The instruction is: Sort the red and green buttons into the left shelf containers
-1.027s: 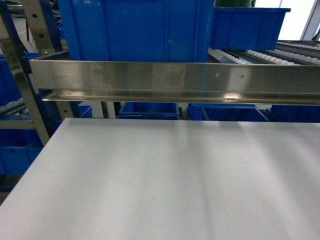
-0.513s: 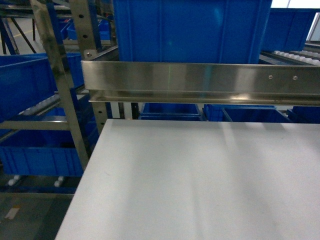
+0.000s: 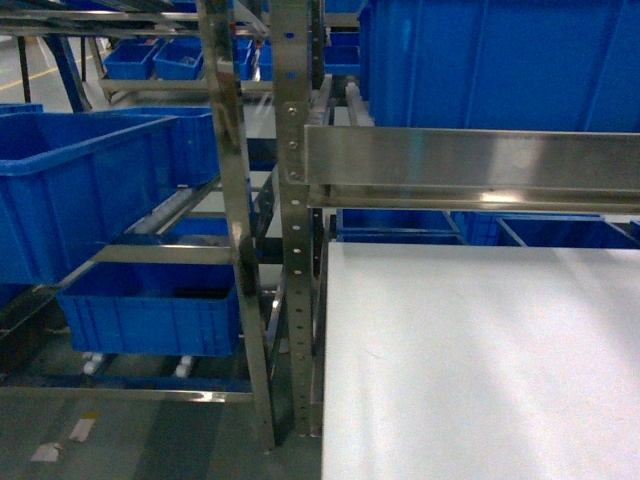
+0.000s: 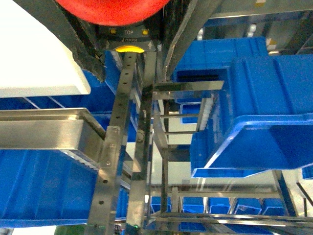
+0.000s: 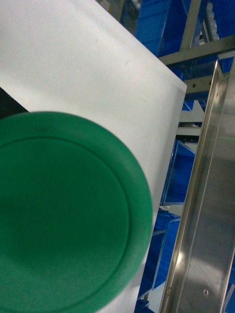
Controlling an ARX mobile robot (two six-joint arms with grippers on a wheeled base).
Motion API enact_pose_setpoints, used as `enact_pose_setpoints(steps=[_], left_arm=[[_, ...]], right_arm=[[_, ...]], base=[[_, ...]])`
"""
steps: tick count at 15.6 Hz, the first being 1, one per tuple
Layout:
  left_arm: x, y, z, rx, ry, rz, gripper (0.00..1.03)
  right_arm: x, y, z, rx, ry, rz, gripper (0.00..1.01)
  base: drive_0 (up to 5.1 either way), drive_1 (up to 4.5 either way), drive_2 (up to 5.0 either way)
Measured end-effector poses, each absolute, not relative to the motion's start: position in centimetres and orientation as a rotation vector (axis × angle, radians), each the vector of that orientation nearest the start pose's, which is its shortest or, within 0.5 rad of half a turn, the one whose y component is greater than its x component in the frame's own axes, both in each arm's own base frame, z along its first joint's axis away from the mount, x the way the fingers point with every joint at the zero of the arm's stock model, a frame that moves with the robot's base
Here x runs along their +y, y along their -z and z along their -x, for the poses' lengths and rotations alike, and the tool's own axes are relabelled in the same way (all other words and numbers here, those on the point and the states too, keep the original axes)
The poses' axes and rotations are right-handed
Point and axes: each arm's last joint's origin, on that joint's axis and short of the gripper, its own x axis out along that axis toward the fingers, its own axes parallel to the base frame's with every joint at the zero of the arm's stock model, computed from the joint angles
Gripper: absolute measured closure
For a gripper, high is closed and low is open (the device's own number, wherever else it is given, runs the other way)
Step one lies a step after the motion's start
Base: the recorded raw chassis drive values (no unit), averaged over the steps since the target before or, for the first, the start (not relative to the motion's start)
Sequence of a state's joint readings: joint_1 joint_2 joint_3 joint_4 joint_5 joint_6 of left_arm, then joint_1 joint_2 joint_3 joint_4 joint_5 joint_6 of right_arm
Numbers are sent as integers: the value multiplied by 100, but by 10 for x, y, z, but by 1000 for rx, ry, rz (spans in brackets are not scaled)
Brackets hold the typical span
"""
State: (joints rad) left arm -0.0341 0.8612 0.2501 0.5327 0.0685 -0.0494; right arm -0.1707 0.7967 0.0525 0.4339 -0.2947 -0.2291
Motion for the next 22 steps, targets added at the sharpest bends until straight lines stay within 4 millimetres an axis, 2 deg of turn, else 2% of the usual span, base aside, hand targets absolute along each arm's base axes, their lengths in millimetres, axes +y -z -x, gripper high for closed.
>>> enact_pose_setpoints(steps=[22], left_arm=[[-8,-205,-179,76,101,51,74]], right_arm=[[-17,-141,-146,286,-157,156,75]], base=[[-502,244,244]])
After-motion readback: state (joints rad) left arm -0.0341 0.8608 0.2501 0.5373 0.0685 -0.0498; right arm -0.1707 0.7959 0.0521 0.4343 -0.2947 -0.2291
